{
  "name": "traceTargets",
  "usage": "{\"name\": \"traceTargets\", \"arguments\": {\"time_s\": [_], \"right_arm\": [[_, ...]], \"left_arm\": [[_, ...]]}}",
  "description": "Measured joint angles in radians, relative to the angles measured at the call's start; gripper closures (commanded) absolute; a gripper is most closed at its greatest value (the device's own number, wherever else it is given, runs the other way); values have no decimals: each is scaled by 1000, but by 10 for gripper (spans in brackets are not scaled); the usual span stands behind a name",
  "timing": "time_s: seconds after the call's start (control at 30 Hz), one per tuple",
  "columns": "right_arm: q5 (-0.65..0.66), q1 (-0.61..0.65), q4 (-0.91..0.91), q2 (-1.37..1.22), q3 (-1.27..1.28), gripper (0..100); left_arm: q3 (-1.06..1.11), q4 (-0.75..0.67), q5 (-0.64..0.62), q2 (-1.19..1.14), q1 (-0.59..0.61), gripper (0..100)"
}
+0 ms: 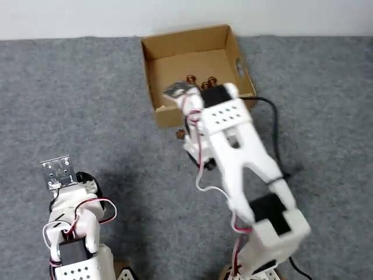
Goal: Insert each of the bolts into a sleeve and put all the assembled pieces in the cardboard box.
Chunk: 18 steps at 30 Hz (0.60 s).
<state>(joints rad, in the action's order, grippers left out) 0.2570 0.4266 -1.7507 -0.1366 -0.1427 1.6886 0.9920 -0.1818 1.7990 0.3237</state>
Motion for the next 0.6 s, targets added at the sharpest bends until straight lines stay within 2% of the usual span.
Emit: {"name": "traceTargets", "arguments": {"time_s": [0.27,0.37,0.6], "right_arm": [[-276,-107,9,391,239,990],[-371,-158,63,546,342,990],[-433,-296,259,899,686,990]], "left_arm": [[0,0,0,0,-34,992],[0,0,0,0,-41,992],[0,0,0,0,-133,992]]}}
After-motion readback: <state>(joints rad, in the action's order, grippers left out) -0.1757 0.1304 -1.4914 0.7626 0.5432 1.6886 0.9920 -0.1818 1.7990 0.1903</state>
